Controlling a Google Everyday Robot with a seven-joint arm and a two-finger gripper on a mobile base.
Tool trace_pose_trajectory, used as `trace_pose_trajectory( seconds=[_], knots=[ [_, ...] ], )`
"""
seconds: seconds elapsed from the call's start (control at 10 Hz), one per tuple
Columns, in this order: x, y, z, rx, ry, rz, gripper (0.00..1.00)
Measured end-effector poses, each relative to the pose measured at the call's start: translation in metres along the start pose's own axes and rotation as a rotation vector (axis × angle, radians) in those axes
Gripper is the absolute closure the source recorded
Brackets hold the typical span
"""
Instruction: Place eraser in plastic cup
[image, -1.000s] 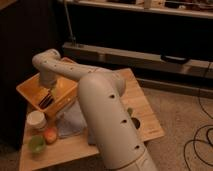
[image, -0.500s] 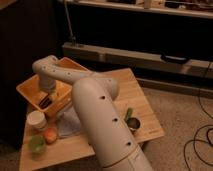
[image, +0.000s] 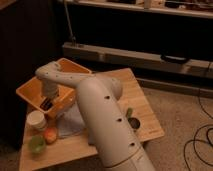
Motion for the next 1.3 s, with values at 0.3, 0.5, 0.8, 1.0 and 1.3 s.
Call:
trace_pose_trajectory(
  seconds=[0.3,0.5,0.8,1.0,1.3],
  knots=[
    [-0.002,0.0,0.008,-0.01,-0.006,-0.016,0.2],
    [-0.003,0.001,0.011,-0.013,-0.011,-0.015,0.2],
    [-0.004,-0.003,0.015,-0.001,-0.023,-0.028,0.2],
    [-0.005,-0.005,0.016,0.006,-0.036,-0.035,0.22],
    [-0.007,-0.007,0.018,0.018,-0.06,-0.041,0.5]
  ],
)
